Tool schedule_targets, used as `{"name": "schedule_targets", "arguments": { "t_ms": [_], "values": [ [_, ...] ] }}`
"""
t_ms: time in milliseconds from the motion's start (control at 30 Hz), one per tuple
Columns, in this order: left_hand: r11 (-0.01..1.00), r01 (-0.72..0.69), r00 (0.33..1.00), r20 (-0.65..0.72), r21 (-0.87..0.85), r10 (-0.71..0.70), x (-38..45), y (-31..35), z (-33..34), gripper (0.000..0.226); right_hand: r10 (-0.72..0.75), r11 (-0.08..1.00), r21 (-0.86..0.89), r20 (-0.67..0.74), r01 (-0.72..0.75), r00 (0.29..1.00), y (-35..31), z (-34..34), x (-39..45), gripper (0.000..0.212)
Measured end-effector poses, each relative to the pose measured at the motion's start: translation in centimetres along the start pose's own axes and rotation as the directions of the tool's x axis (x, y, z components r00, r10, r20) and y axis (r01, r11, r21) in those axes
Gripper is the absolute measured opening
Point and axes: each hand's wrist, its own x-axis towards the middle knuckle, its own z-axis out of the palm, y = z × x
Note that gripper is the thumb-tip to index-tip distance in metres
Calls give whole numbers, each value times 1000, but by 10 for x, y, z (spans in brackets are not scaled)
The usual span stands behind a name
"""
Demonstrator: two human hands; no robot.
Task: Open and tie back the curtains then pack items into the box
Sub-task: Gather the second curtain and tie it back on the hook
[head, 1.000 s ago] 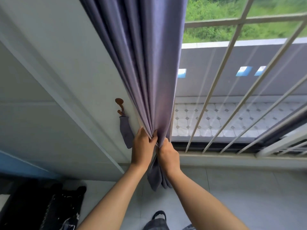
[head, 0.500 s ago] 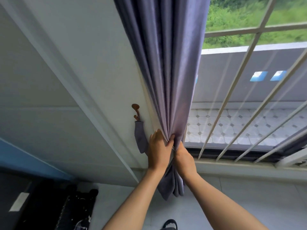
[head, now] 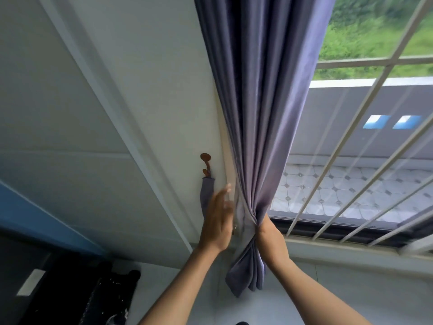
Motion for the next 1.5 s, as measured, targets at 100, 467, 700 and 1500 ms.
{"name": "schedule_targets", "arguments": {
  "t_ms": [100,467,700,1500],
  "values": [
    [966,252,945,-228,59,-233,23,-25,-10,42,22,1000,-18,-15,-22,1000,5,-4,-4,21],
    [892,449,891,47,40,-451,61,-98,-10,17,15,996,-89,-50,-20,999,15,-9,-4,32],
    [861,499,858,196,-100,-475,11,-83,-27,15,-16,993,-119,-26,13,1000,15,-12,-4,33],
    [574,661,747,495,-484,-444,-30,-10,0,24,-153,887,-395,235,238,960,14,-15,21,26]
  ]
}}
